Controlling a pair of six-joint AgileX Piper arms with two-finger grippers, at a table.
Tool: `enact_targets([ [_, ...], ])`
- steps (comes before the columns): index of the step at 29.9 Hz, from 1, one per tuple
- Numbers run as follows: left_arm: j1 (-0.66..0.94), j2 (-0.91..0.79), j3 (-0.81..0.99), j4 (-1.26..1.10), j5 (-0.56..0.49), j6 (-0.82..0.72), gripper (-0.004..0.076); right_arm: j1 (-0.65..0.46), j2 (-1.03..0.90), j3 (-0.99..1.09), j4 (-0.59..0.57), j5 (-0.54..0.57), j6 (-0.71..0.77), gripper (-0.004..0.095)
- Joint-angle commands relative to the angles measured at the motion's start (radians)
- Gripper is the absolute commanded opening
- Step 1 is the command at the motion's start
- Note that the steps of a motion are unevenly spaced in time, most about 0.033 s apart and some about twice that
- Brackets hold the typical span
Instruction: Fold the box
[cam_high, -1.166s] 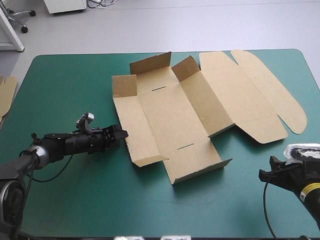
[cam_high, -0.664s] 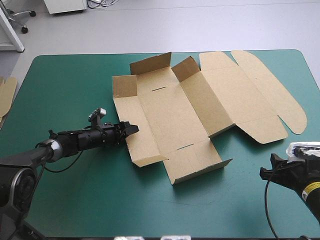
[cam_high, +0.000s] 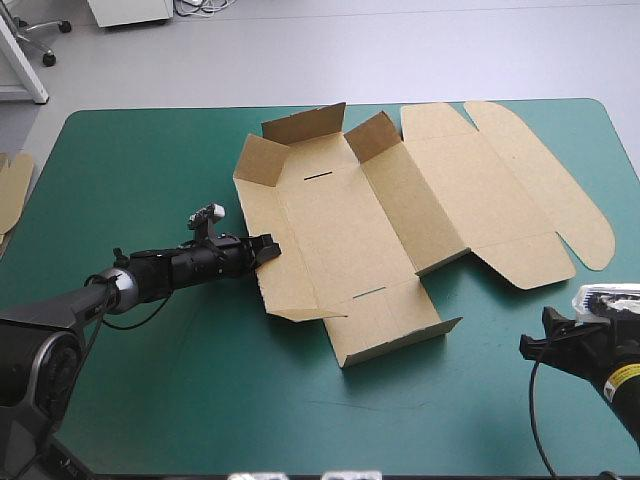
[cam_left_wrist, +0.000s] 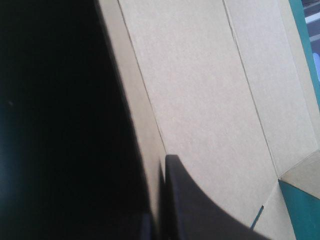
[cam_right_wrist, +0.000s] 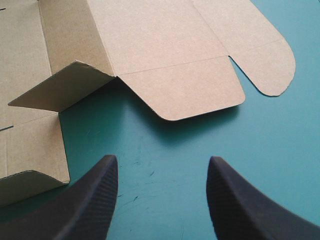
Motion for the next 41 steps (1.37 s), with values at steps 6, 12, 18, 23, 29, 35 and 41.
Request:
enact_targets([
  [6, -0.001, -0.034, -0.176, 0.301, 0.064, -0.044, -0.0014, -0.003, 0.01, -0.032, -0.022, -0.057, -0.001, 0.0496],
  [12, -0.001, -0.034, -0.333, 0.579, 0.09, -0.137, -0.0014, -0.003, 0.01, -0.032, -0.022, -0.057, -0.001, 0.0496],
  [18, -0.001, -0.01, -0.534, 0.835, 0.199, -0.179, -0.0013, -0.003, 0.01, -0.032, -0.022, -0.065, -0.001, 0.0494],
  [23, -0.001, 0.043, -0.743, 1.002, 0.324, -0.172, -0.0013, -0.003, 0.01, -0.032, -0.022, -0.081, -0.001, 0.0494],
  [29, -0.003, 0.119, -0.981, 1.125, 0.401, -0.071, 0.0, -0.003, 0.01, -0.032, -0.02, -0.093, -0.001, 0.0485],
  [35, -0.003, 0.2, -1.185, 1.145, 0.41, 0.071, 0.0, -0.003, 0.01, -0.032, -0.01, -0.093, -0.001, 0.0484],
  [41, -0.049, 0.223, -1.277, 1.169, 0.416, 0.301, 0.0, -0.003, 0.01, -0.032, -0.017, -0.095, -0.001, 0.0484],
])
